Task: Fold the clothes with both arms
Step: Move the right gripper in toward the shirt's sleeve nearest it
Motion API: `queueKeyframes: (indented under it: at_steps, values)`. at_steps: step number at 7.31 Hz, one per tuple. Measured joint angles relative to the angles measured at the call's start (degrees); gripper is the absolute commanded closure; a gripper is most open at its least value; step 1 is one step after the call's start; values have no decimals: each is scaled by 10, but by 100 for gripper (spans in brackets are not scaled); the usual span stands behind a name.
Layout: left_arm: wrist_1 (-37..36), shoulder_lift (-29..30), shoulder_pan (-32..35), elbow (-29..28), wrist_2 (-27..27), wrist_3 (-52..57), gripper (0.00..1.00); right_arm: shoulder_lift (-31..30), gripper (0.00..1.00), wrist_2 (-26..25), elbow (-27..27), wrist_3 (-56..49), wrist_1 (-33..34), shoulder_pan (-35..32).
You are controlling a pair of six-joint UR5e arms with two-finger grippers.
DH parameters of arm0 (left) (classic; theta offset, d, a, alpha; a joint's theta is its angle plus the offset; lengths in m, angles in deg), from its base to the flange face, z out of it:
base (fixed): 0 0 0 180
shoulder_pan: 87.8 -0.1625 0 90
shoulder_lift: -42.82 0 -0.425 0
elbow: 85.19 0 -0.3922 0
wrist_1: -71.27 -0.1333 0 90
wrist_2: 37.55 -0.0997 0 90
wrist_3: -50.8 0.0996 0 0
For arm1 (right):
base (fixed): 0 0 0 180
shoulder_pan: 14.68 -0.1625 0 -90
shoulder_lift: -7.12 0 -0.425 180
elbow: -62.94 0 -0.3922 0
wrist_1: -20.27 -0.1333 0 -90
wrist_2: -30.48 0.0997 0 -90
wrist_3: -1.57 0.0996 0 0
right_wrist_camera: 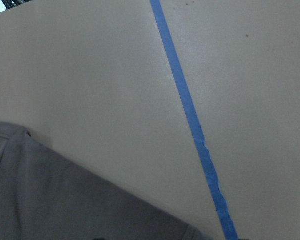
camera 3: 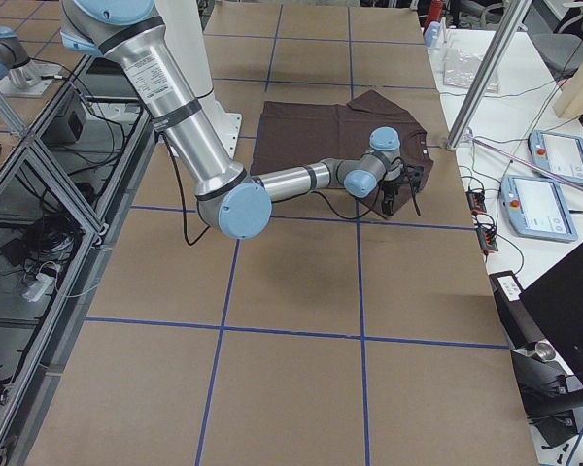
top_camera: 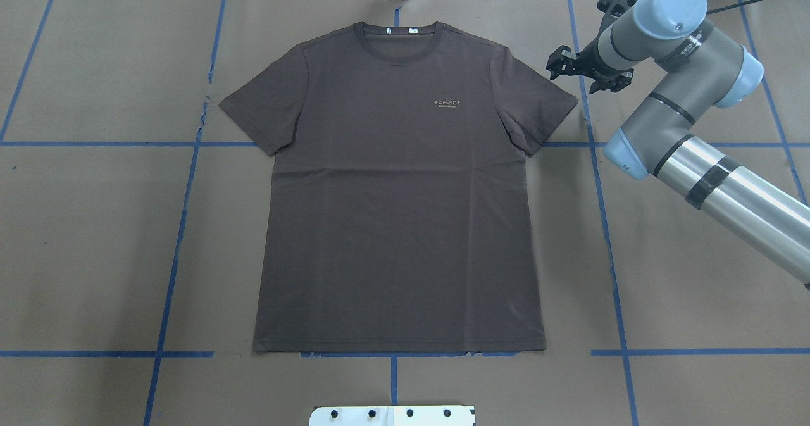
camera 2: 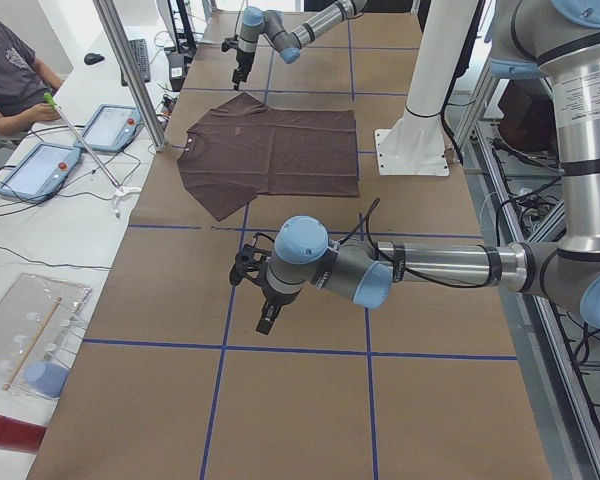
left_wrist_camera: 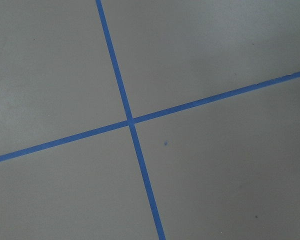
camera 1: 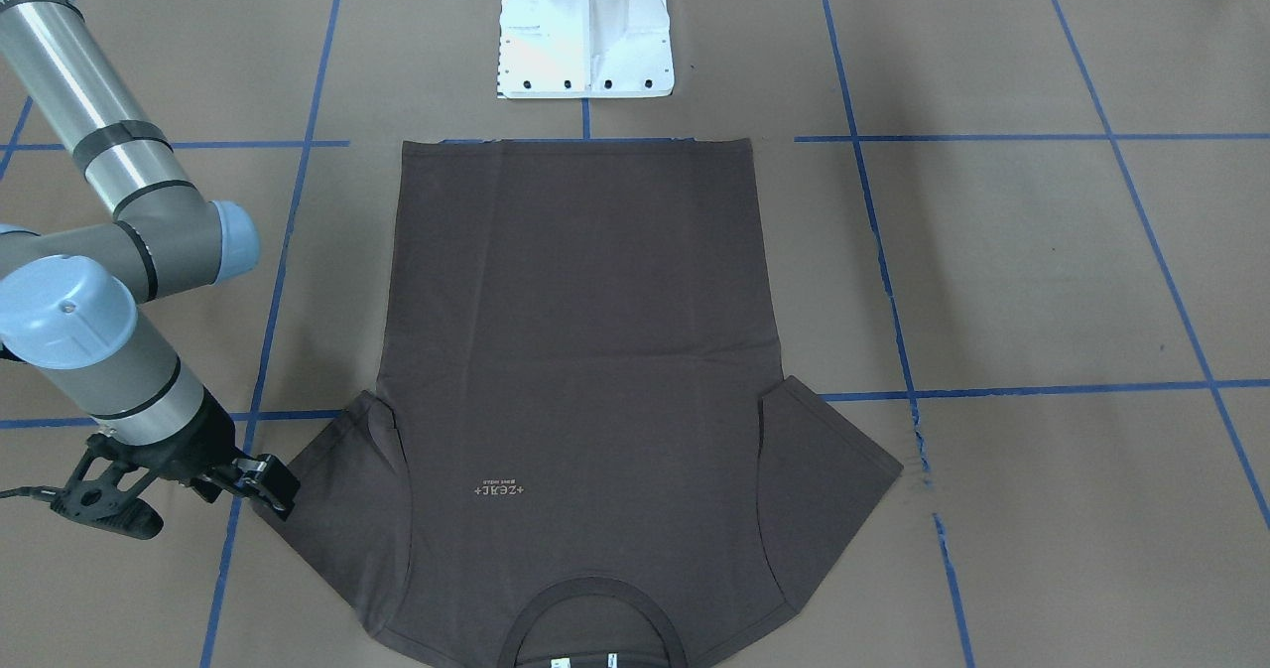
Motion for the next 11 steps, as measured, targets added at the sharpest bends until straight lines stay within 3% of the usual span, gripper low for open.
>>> queueKeyframes:
  at_steps: [2, 3, 6, 11]
  values:
    - [0, 0, 0, 0, 0, 0, 0, 2, 19, -11, 19, 4, -4, 8]
    - [0, 1, 0, 0, -1, 0, 0, 2, 28, -14, 24, 4, -4, 13]
    - [0, 2, 0, 1, -1, 0, 0, 0, 100, -17, 29, 5, -3, 19]
    - [-1, 5, 0, 4, -1, -1, 0, 4, 100, -16, 26, 6, -3, 20]
